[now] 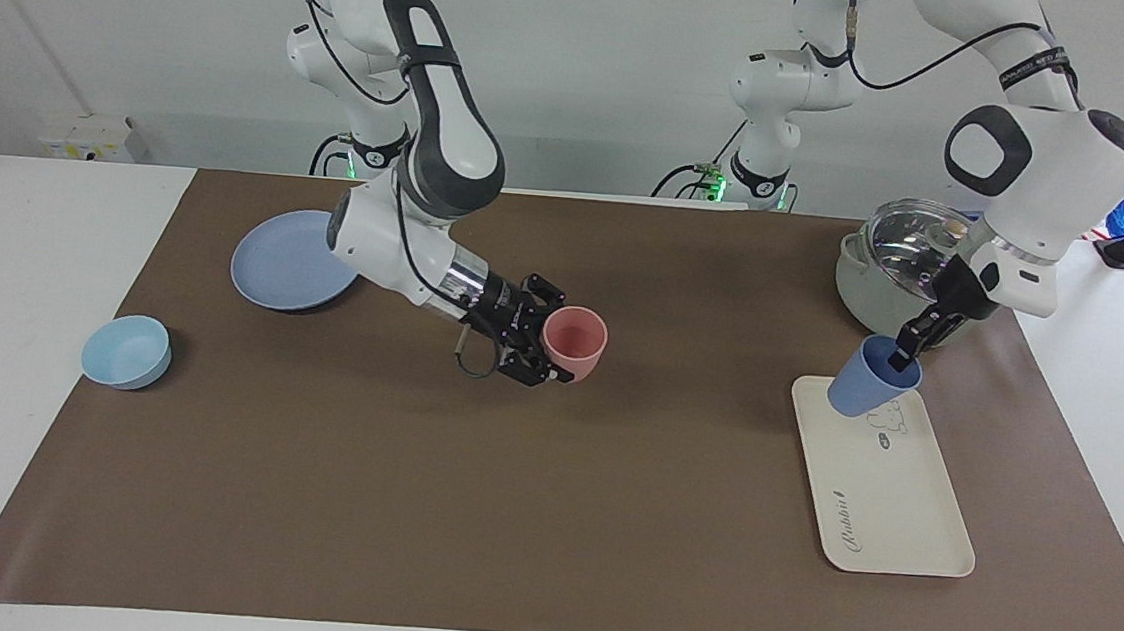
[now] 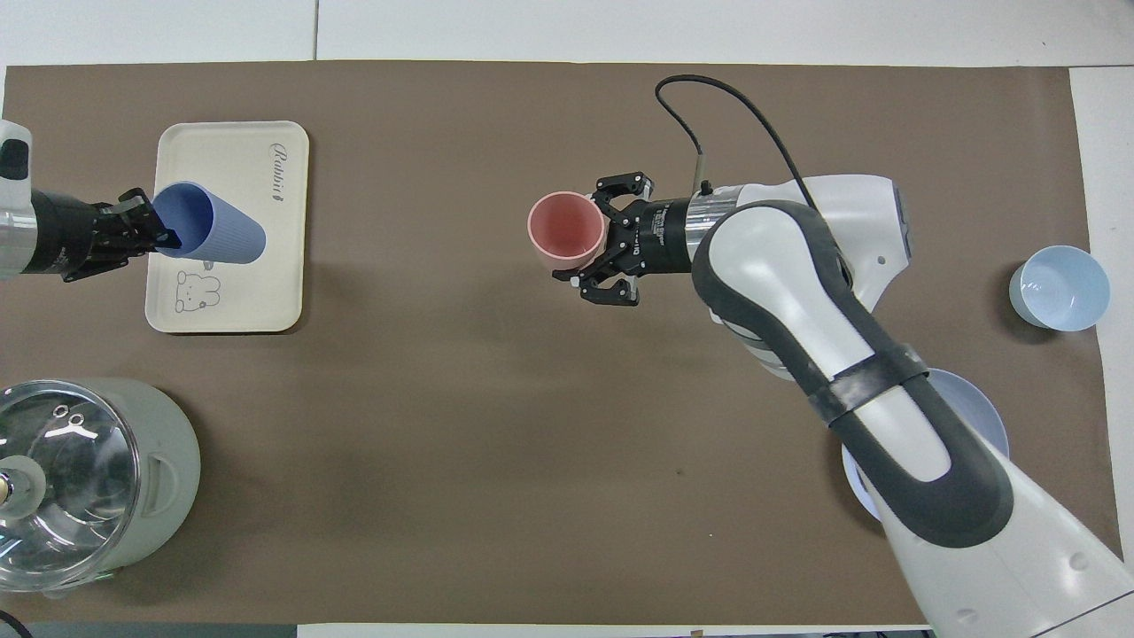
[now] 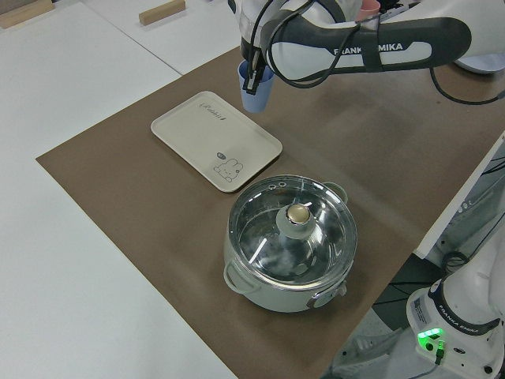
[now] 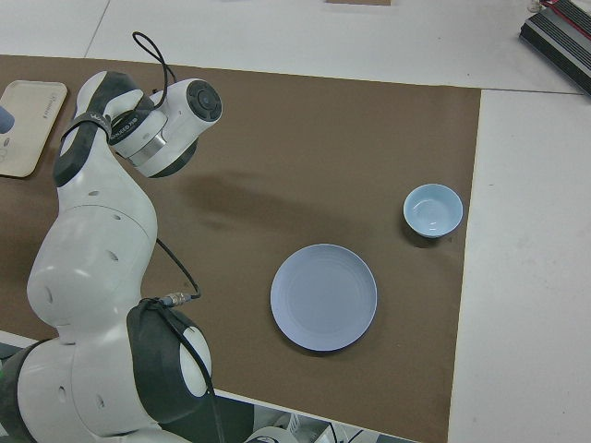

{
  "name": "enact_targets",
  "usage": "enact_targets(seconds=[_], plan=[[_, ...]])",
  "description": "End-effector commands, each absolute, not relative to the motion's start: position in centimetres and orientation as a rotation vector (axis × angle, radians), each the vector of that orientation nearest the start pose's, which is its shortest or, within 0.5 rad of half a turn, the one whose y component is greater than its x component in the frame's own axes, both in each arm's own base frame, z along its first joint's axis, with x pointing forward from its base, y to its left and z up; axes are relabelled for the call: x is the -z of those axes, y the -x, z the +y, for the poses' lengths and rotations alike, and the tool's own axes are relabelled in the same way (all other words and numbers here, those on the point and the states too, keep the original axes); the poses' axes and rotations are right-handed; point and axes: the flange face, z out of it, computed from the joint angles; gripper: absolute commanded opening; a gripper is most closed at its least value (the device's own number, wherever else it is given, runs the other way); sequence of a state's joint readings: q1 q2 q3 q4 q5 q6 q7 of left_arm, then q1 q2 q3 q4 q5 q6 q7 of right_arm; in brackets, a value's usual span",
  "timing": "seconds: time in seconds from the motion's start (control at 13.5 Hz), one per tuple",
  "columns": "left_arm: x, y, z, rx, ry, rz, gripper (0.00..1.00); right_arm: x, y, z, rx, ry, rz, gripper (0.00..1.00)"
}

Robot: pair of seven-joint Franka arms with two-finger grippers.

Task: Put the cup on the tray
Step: 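Carry the blue cup to the tray while the right gripper withdraws, then lower the blue cup onto the tray while the right gripper lowers the pink cup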

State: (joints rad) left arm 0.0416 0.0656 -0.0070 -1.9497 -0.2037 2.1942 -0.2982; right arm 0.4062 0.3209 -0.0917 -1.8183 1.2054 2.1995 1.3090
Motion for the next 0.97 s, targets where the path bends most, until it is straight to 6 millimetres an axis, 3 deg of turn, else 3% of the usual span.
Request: enact_targets(seconds=[0.0, 0.07, 0.37, 0.45, 0.59, 0.74, 0.89], plan=[[-43.4, -60.6, 2.2, 0.309, 3.213, -0.648, 0.0, -38.9, -61.3, 15.9, -0.8, 1.626, 1.684, 0.0], [-42.5, -60.6, 3.3, 0.291, 3.21, -0.644, 0.0, -38.6, -61.6, 12.6, -0.806, 1.651, 1.657, 0.0], [-39.9, -59.3, 4.4, 0.329, 3.197, -0.627, 0.0, -36.0, -61.1, -0.3, -0.794, 1.745, 1.566, 0.0], [-39.8, -59.1, 5.5, 0.336, 3.187, -0.652, 0.0, -35.4, -60.9, -2.3, -0.793, 1.776, 1.548, 0.0], [-39.6, -59.0, 5.7, 0.333, 3.189, -0.638, 0.0, -34.0, -60.3, -6.5, -0.785, 1.816, 1.548, 0.0], [-38.7, -58.7, 5.5, 0.32, 3.188, -0.638, 0.0, -32.2, -61.2, -9.8, -0.826, 1.846, 1.502, 0.0], [-38.8, -59.0, 5.7, 0.367, 3.181, -0.651, 0.0, -30.8, -61.9, -11.7, -0.866, 1.859, 1.477, 0.0]])
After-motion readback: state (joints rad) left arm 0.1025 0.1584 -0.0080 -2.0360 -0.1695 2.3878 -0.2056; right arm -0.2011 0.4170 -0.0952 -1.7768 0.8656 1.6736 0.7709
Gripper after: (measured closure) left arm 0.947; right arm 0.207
